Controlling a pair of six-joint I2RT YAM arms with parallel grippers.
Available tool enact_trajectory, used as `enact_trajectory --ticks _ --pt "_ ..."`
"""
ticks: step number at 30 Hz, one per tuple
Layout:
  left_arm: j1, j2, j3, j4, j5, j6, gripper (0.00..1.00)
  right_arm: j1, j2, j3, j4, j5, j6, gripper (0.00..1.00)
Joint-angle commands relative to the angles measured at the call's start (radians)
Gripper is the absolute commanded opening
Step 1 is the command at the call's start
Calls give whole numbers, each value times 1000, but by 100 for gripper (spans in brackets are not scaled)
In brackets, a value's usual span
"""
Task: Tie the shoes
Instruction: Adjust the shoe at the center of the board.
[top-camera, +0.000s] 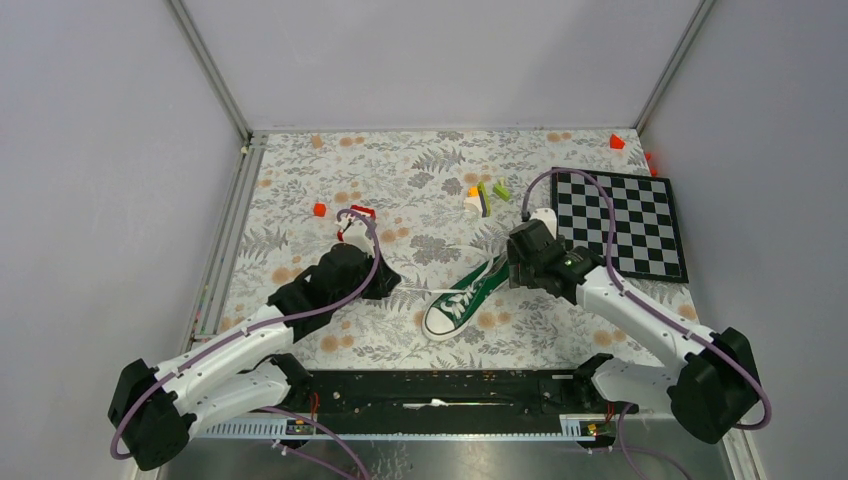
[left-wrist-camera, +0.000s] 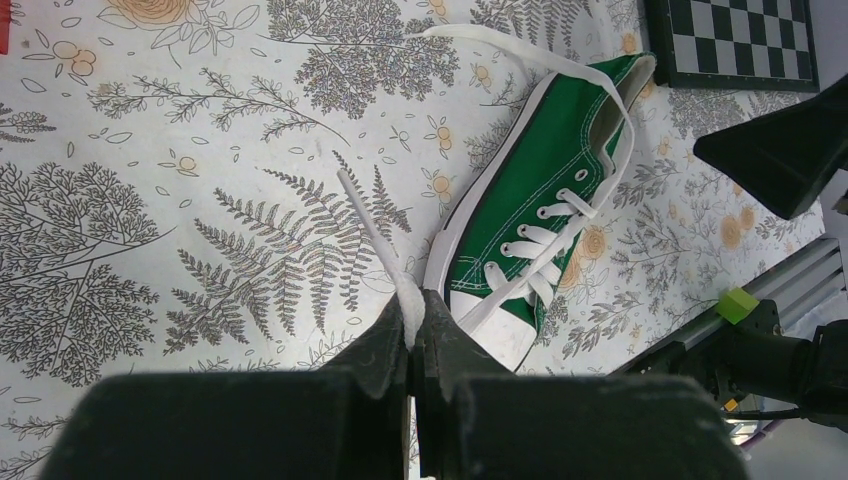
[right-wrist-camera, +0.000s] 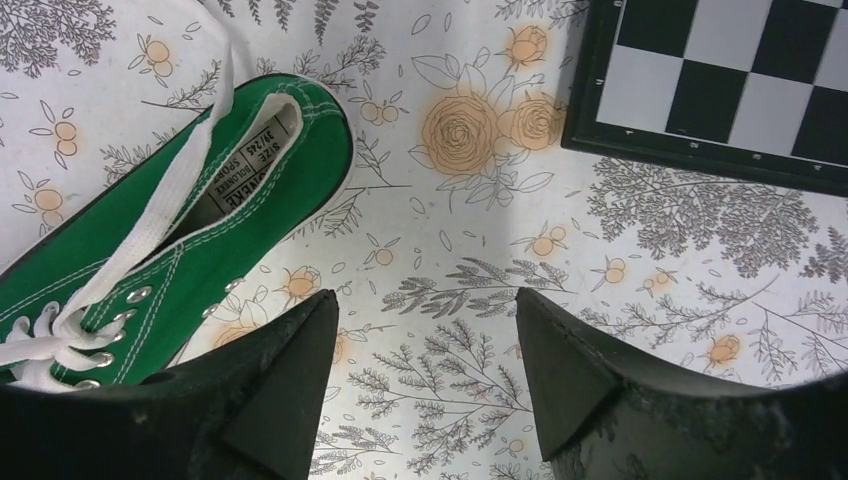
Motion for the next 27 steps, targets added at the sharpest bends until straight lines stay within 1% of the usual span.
enact_trajectory --ticks 1,4,8,13,15,17,18,19,20,22,23,27 --pt "4 -4 17 59 17 -2 0 -34 59 53 66 -100 -55 74" --pt "5 -6 16 58 14 0 0 -58 146 112 112 -144 -100 77" --pt "4 -10 11 56 8 3 0 -91 268 205 127 -171 -131 77" --pt "5 -16 11 59 3 6 0 -127 349 266 171 -247 -122 76" --pt "4 -13 11 63 2 4 0 -132 393 279 173 -260 -116 73" --pt "5 -9 14 64 -3 6 0 -135 418 278 168 -277 -109 63" --pt "5 -9 15 64 -6 8 0 -135 420 267 168 -291 -107 55" --pt "5 -5 18 66 -10 11 0 -135 417 257 162 -295 -106 36" --pt "5 2 20 70 -17 18 0 -135 410 243 151 -296 -103 22" --pt "5 27 32 87 -38 36 0 -135 375 193 150 -300 -94 6" --pt "6 45 41 92 -49 45 0 -135 352 162 153 -314 -90 1" --pt "17 123 92 125 -41 73 0 -133 247 30 139 -395 -62 0"
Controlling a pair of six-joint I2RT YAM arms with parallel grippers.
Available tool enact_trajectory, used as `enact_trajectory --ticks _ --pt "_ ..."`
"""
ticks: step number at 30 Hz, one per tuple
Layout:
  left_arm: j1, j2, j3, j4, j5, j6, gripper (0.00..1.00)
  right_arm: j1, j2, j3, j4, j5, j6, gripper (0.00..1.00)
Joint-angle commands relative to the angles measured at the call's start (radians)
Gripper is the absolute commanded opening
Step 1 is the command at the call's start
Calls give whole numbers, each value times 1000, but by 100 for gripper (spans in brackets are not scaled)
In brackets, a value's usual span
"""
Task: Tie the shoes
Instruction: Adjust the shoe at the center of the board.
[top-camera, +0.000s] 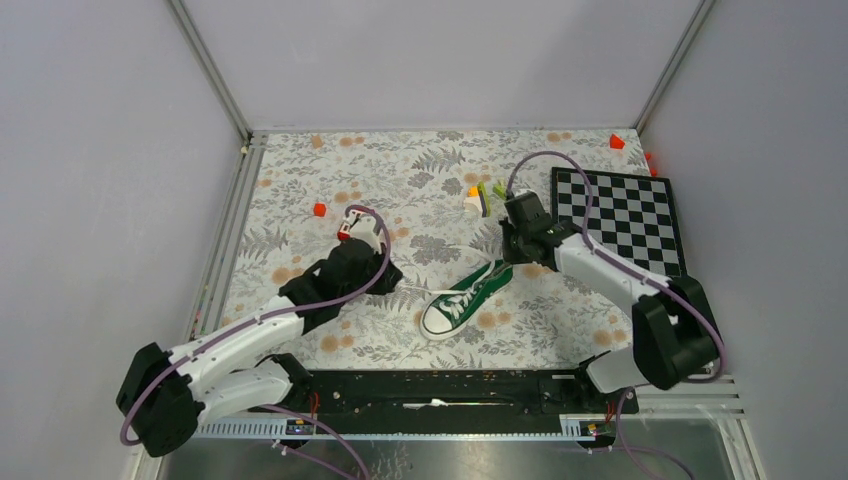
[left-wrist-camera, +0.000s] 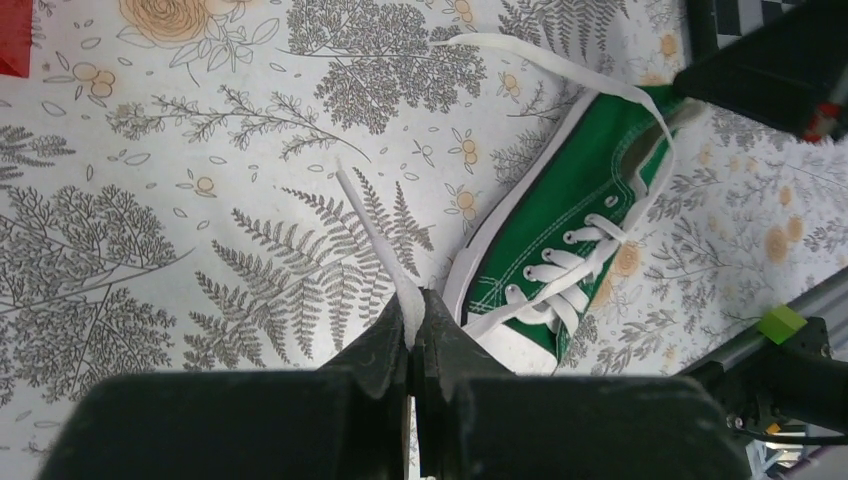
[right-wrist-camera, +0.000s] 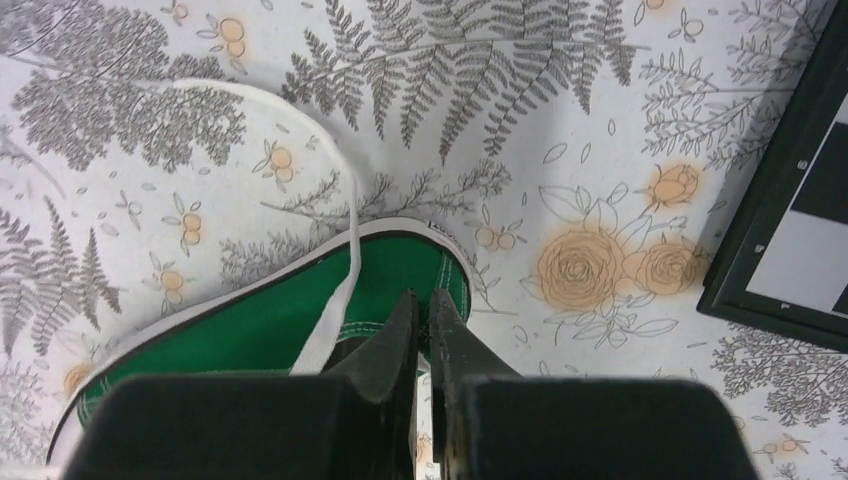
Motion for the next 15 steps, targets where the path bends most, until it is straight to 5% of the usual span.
enact_trajectory --ticks 1,9,15 --pt "16 80 104 100 -12 50 0 3 -128 -148 -96 -128 47 0" --pt "54 230 250 142 35 81 0 18 -433 -325 -160 -302 154 0" --pt "75 336 381 141 64 118 0 193 -552 -379 -178 -316 321 0"
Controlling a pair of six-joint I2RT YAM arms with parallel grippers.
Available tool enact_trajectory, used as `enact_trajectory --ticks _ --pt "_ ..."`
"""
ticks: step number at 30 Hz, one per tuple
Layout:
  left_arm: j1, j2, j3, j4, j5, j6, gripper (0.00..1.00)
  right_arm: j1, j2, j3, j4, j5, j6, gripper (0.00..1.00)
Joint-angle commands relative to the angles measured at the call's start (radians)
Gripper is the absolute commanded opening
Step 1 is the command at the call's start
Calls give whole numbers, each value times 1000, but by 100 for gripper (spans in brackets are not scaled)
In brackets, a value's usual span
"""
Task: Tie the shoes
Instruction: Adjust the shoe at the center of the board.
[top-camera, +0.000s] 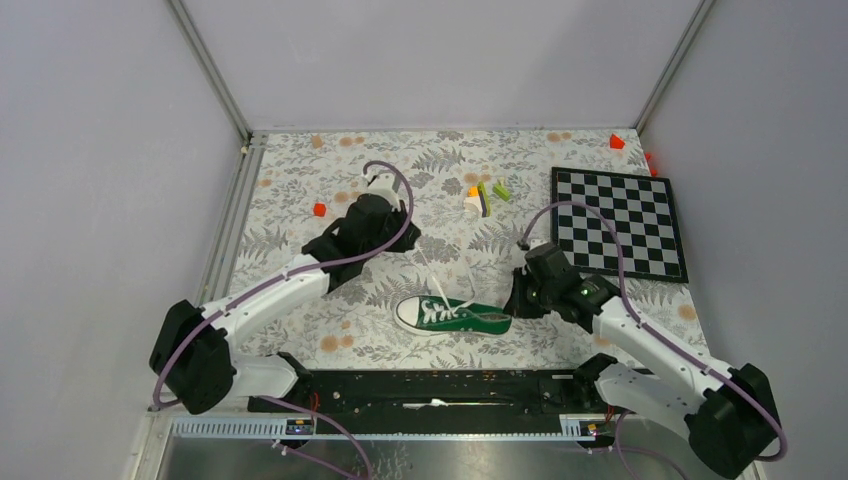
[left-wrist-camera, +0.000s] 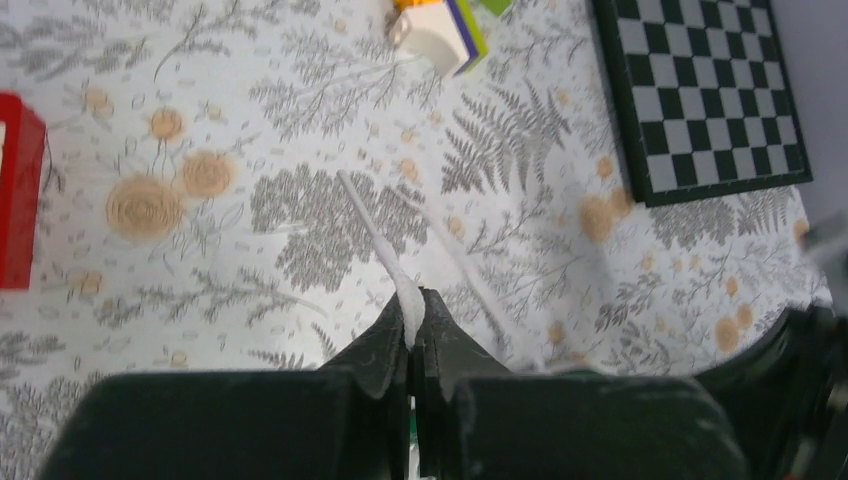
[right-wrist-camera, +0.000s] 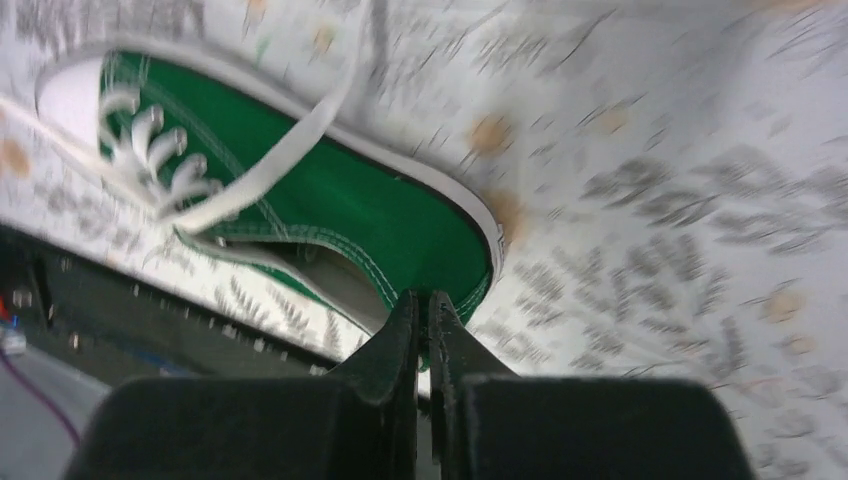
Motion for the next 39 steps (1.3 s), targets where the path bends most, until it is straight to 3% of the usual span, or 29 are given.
enact_trajectory --ticks 1,10,16,17,19,22,25,28,39 --pt "13 59 117 57 39 48 0 151 -60 -40 -46 -106 184 0" --pt "18 108 233 23 53 59 0 410 -77 -68 134 -106 421 0" --pt "17 -20 121 -48 49 20 0 502 45 -37 220 -113 426 0" --pt "18 -59 87 -69 47 -4 0 502 50 -20 199 -82 403 6" --pt "15 -137 16 -115 51 -55 0 502 43 22 140 18 356 47" --pt "5 -277 -137 -138 71 -138 0 491 34 98 72 178 276 61" --pt "-9 -413 -264 -168 42 -208 0 432 63 146 65 271 217 67" --pt "-14 -465 -384 -162 21 -268 0 331 165 190 96 263 161 69" --pt "-66 -228 -553 83 33 -401 0 287 674 473 86 341 0 71"
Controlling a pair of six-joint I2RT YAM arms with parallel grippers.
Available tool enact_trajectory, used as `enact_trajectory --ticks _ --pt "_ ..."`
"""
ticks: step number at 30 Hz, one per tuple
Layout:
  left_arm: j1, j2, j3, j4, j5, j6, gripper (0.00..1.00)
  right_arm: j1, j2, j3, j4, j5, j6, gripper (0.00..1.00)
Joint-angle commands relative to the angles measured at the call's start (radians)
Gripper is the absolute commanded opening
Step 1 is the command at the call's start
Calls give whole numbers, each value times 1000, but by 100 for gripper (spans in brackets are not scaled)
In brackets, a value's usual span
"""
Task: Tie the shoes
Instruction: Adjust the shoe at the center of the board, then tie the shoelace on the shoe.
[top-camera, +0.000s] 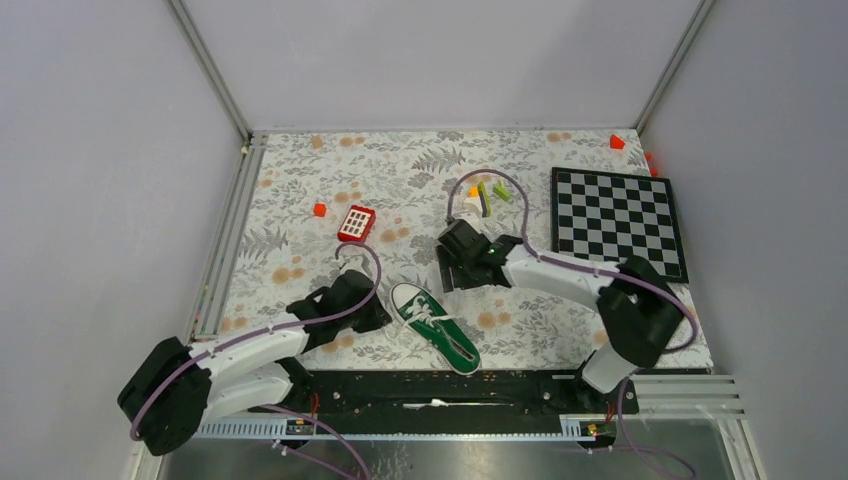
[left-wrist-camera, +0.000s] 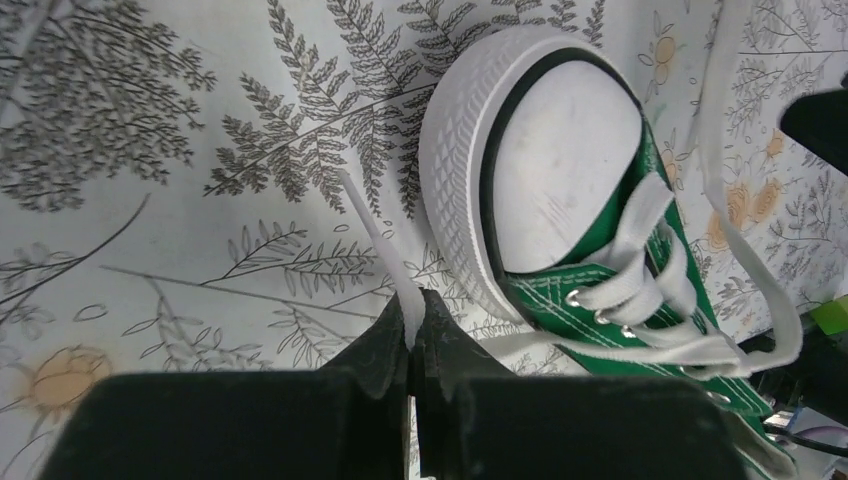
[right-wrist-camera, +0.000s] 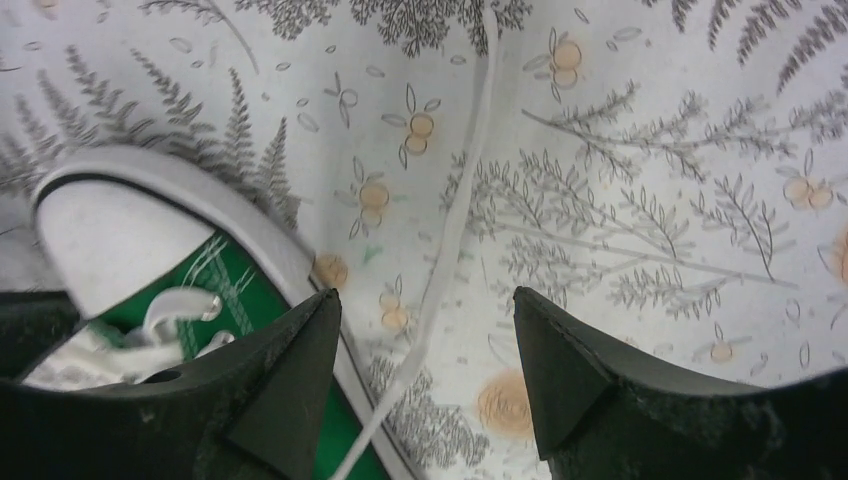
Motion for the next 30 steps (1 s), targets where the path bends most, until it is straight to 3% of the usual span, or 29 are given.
enact_trajectory --ticks 1,6,12,15,24,30 --pt "-22 81 -31 203 -4 -72 0 -3 123 87 -1 65 -71 70" --pt "-34 203 -5 280 2 -57 0 -21 215 119 24 40 -64 51" --pt "-35 280 41 377 15 -28 0 -113 240 60 87 -80 -12 21" --pt "-35 359 132 373 26 29 0 -147 186 6 105 -70 -5 0" --pt "-27 579 412 343 74 143 0 -241 -180 -276 117 82 41 0" --pt "24 413 419 202 40 212 0 -278 -438 -363 53 165 55 0"
